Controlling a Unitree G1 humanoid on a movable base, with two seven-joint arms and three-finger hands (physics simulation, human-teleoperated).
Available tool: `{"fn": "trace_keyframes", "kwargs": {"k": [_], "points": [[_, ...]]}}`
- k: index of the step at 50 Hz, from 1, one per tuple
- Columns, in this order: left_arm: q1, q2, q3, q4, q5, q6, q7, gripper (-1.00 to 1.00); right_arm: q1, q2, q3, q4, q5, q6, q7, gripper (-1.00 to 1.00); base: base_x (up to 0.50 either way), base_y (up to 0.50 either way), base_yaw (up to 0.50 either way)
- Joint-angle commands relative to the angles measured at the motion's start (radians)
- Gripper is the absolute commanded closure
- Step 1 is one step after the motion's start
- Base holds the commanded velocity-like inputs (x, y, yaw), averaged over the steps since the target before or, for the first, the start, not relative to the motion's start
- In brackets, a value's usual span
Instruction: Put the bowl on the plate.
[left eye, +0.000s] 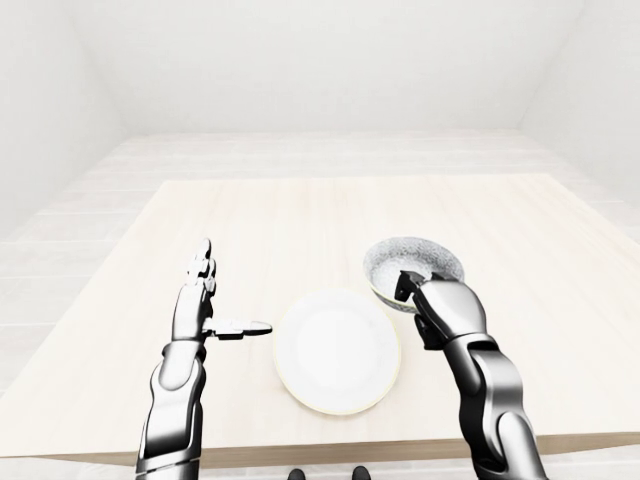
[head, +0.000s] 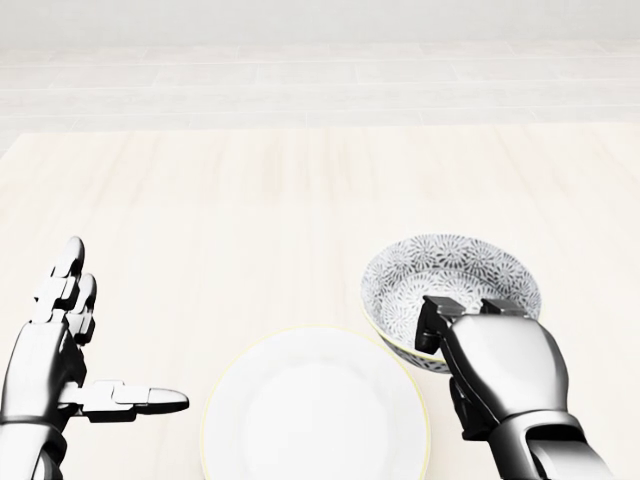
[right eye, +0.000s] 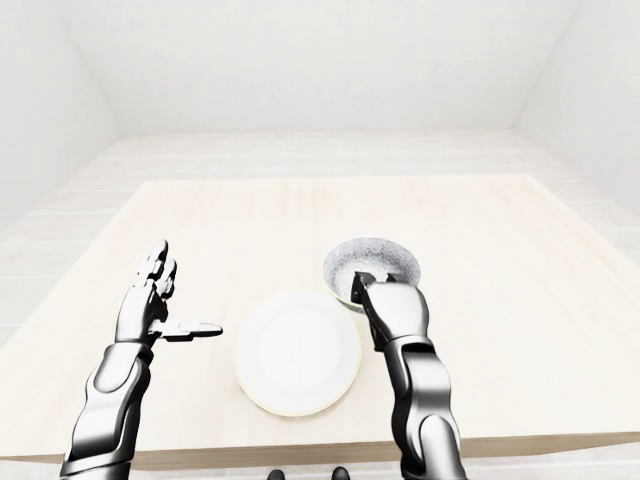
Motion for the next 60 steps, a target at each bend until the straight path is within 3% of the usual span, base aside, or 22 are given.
{"fn": "trace_keyframes", "kwargs": {"k": [1, 19, 20, 29, 32, 35, 42, 60], "points": [[-0.002, 0.002, -0.002, 0.004, 0.003, 0.0, 0.002, -1.0, -0.011, 0.013, 0.075, -0.012, -0.037, 0.0, -0.05, 0.84, 0.0, 0.0, 0.0], [0.009, 0.002, 0.004, 0.011, 0.003, -0.004, 0.001, -1.0, 0.05, 0.03, 0.184, -0.005, -0.064, -0.046, -0.121, 0.89, 0.0, 0.0, 0.0], [0.009, 0.001, 0.004, 0.011, 0.002, -0.003, 0.001, -1.0, 0.052, 0.024, 0.196, -0.01, -0.068, -0.062, -0.138, 0.9, 0.0, 0.0, 0.0], [0.018, 0.0, 0.006, 0.019, 0.003, -0.018, -0.001, -1.0, 0.121, 0.021, 0.276, -0.036, -0.096, -0.088, -0.175, 0.91, 0.0, 0.0, 0.0], [0.017, 0.001, 0.007, 0.019, 0.001, -0.018, -0.003, -1.0, 0.131, 0.007, 0.3, -0.026, -0.085, -0.114, -0.189, 0.91, 0.0, 0.0, 0.0], [0.015, 0.002, 0.01, 0.018, -0.001, -0.016, -0.003, -1.0, 0.137, 0.015, 0.308, -0.026, -0.071, -0.107, -0.19, 0.9, 0.0, 0.0, 0.0], [0.009, 0.001, 0.008, 0.031, 0.004, -0.025, 0.004, -1.0, 0.141, -0.004, 0.345, -0.022, -0.056, -0.148, -0.204, 0.91, 0.0, 0.0, 0.0], [0.004, 0.002, 0.005, 0.023, 0.004, -0.015, 0.007, -1.0, 0.128, -0.004, 0.365, 0.059, -0.037, -0.165, -0.247, 0.91, 0.0, 0.0, 0.0]]}}
